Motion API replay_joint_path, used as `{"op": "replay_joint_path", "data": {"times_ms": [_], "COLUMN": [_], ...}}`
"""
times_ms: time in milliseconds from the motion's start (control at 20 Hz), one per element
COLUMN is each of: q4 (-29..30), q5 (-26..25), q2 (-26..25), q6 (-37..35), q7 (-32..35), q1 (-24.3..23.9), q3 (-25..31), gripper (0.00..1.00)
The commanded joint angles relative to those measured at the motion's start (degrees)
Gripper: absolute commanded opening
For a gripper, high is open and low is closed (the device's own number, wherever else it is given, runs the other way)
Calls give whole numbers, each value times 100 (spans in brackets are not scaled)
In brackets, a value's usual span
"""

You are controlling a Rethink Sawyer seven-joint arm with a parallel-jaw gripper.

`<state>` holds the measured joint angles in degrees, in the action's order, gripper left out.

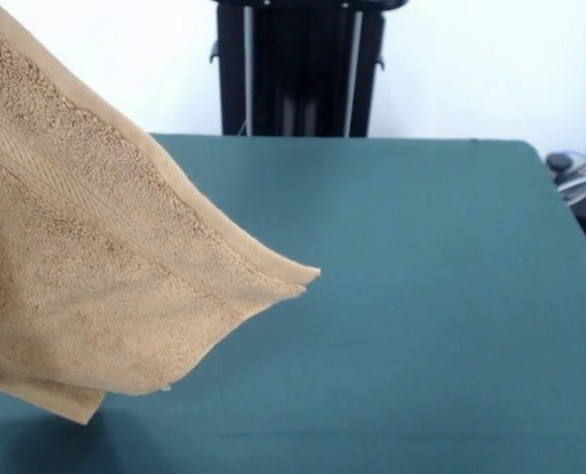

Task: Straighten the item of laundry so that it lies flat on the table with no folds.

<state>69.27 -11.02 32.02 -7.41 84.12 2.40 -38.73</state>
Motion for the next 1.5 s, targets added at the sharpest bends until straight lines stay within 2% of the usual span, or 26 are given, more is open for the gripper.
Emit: {"op": "replay_joint_path", "data": {"times_ms": [50,400,650,850,1150,1500], "q4": [-88,-338,-296,47,694,1126], "q5": [415,751,907,913,889,1264], "q2": [-161,-481,-571,-546,-369,-658], "q6": [-664,-721,-643,-426,347,1113], "q7": [1411,1450,1453,1409,1623,1976], "q1": [169,289,367,463,495,719], "q3": [-87,-396,-523,-509,-326,-496], "gripper": [0,0,0,0,0,0]}}
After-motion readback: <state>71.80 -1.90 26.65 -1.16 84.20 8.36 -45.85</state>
